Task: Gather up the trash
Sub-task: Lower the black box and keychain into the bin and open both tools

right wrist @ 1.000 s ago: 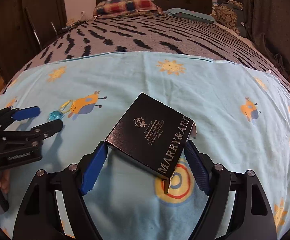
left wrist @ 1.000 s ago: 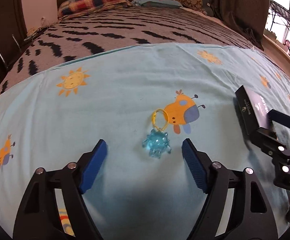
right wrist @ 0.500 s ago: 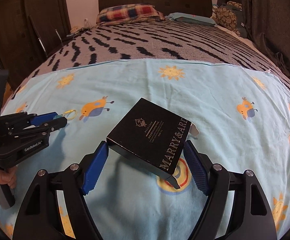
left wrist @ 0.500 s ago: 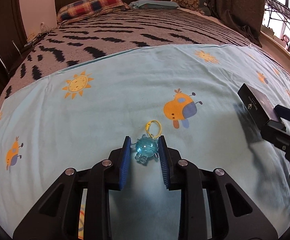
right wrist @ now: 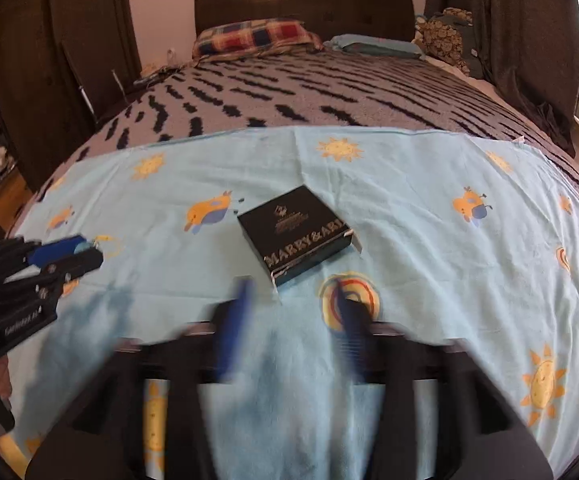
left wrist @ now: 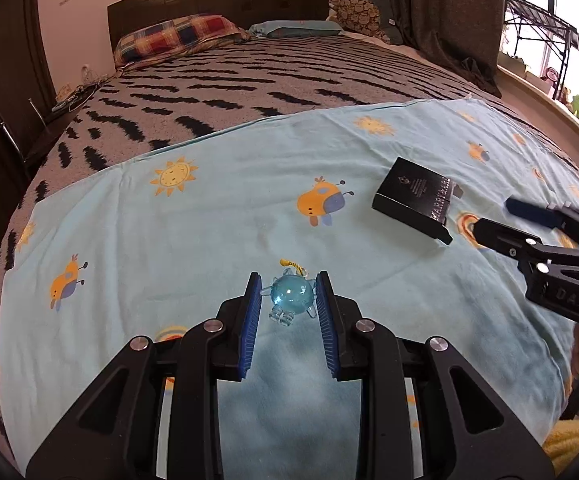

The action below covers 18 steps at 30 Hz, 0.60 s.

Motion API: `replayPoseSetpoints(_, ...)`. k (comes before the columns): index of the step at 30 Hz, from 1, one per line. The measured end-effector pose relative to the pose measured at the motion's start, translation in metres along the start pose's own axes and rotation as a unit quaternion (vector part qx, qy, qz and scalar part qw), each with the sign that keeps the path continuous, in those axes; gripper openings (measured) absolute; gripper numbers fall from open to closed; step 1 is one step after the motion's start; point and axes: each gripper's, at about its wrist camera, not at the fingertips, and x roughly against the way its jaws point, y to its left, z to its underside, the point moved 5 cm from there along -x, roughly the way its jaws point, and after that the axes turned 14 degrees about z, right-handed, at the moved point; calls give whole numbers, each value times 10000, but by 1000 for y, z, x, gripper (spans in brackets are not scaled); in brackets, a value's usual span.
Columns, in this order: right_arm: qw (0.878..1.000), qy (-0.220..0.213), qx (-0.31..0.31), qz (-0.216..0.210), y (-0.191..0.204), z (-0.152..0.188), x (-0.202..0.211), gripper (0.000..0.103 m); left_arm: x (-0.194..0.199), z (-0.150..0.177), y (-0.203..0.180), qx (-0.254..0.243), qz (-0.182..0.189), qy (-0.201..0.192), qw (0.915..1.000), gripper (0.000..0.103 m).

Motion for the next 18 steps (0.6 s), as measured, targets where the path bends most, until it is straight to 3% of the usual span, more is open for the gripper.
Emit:
replayPoseSetpoints(3, 9999, 1, 128, 46, 1, -9, -10, 88, -5, 3, -1, -34, 48, 47, 10000, 26)
replayPoseSetpoints(6, 9995, 81, 298, 120, 2, -16, -28, 100, -11, 4, 1, 78, 198, 90, 9997, 26)
replayPoseSetpoints(18, 9939, 522, 899, 370, 27, -21, -91, 100, -30, -2, 7, 37, 242, 202, 9995, 26)
